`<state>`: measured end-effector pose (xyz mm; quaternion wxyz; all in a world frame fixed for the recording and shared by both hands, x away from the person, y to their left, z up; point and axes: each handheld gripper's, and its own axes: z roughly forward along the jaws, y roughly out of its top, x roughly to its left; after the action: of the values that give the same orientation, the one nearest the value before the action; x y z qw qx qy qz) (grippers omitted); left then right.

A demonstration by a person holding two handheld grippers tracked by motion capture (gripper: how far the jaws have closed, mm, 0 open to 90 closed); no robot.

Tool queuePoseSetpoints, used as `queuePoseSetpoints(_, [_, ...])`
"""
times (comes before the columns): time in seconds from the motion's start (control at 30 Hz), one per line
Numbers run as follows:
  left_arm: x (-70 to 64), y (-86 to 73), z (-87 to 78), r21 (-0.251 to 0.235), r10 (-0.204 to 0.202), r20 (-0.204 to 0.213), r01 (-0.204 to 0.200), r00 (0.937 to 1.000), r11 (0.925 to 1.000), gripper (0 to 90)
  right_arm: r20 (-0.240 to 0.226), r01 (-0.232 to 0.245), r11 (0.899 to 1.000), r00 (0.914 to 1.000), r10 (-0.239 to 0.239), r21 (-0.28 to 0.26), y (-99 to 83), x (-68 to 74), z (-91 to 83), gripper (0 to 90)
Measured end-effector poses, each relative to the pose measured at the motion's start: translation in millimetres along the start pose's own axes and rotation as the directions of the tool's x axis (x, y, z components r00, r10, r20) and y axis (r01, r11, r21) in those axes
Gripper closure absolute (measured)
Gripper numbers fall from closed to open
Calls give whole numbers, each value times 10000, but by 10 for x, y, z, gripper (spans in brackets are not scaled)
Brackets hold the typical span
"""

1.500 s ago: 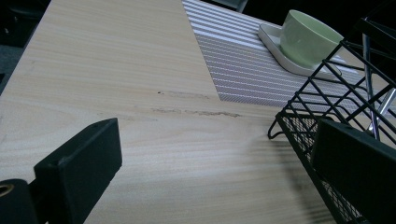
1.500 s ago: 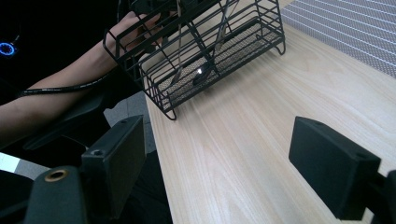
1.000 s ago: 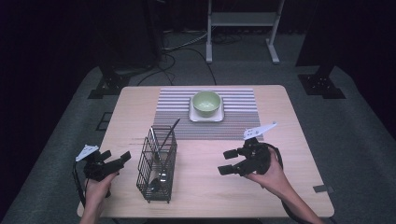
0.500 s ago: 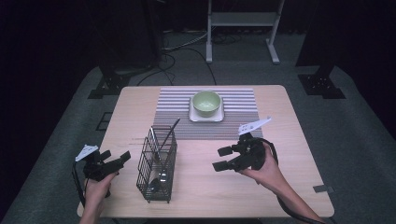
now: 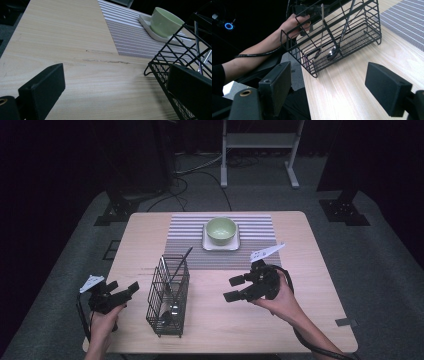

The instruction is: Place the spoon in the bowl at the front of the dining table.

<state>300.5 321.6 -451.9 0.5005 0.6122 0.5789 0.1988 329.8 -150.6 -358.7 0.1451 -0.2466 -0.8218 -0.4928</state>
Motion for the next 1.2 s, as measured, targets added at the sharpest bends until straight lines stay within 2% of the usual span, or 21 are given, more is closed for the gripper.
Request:
queuePoseSetpoints(0.77, [-5, 3, -2, 16, 40, 10, -40, 10000, 10000, 10, -123, 104, 9984, 9999, -97, 550, 231, 45, 159, 212])
queuePoseSetpoints(1.2, [-10, 2, 0, 43, 31, 31, -31, 10000, 10000, 10, -203, 34, 9979, 9998, -20, 654, 370, 41, 238, 218])
